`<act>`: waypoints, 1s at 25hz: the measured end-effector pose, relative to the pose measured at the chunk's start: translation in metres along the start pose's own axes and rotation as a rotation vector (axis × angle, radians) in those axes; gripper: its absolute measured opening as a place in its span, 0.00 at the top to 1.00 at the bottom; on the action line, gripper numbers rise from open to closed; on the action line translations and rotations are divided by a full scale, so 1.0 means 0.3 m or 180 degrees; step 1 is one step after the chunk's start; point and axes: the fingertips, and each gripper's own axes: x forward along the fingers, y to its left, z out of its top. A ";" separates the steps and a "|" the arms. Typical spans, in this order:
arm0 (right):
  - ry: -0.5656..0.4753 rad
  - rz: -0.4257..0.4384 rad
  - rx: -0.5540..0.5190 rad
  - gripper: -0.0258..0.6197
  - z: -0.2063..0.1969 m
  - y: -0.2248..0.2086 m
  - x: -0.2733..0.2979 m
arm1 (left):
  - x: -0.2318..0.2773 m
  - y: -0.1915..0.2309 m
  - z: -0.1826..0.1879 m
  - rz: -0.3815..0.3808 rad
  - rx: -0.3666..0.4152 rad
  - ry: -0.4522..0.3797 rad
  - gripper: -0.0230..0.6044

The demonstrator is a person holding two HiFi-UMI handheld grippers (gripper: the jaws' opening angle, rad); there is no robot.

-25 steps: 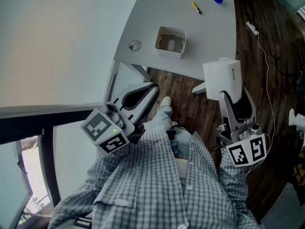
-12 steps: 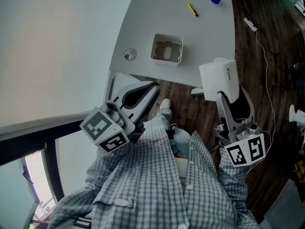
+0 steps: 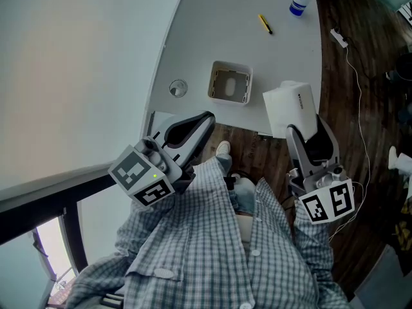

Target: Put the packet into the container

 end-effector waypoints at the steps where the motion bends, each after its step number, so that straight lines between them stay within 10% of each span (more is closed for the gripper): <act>1: 0.0016 0.0009 -0.0022 0.56 0.001 0.000 0.018 | 0.003 0.014 0.007 0.0007 -0.0005 -0.0003 0.95; 25: 0.0666 0.0592 -0.0619 0.56 -0.195 0.033 0.455 | 0.043 0.273 0.072 0.0174 -0.0123 -0.0026 0.95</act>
